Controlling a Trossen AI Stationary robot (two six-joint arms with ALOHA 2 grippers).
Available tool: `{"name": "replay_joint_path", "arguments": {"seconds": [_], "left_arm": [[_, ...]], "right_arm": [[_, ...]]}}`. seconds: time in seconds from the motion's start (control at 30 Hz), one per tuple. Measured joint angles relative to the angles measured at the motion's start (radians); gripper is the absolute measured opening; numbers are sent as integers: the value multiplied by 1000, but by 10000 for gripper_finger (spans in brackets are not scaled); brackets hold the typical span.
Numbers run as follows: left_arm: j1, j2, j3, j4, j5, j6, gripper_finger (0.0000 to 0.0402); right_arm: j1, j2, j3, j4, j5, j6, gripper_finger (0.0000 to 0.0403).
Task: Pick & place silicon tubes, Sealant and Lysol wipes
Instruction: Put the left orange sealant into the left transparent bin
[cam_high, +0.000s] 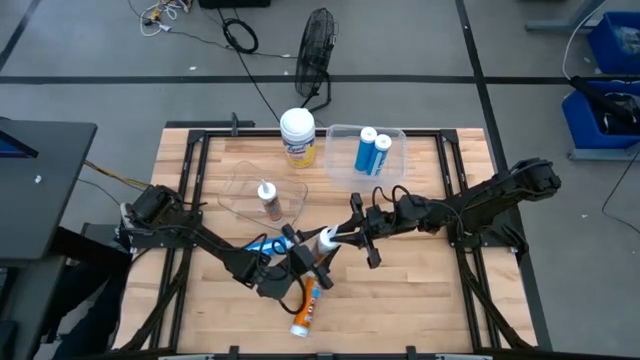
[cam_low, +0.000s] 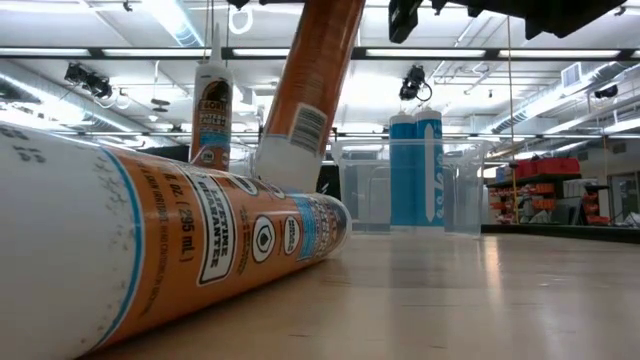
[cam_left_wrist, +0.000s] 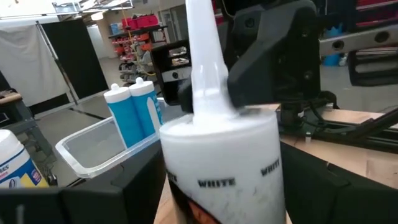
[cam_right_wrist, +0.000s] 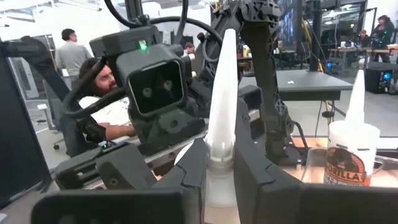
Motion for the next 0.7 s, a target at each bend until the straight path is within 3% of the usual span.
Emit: {"name": "replay_joint_path", "arguments": {"seconds": [0.4,0.6,0.7], "left_arm": [[-37,0,0,-1,-89,97,277],[-80,-3,0,5,-150,68,277],[-115,-3,0,11,-227,49,277]], "right_arm": [[-10,-13,43,-98,33,-56,43],[-15,-13,137,-242,32,-109,42],[-22,-13,195,-320,47,-122,24]]}}
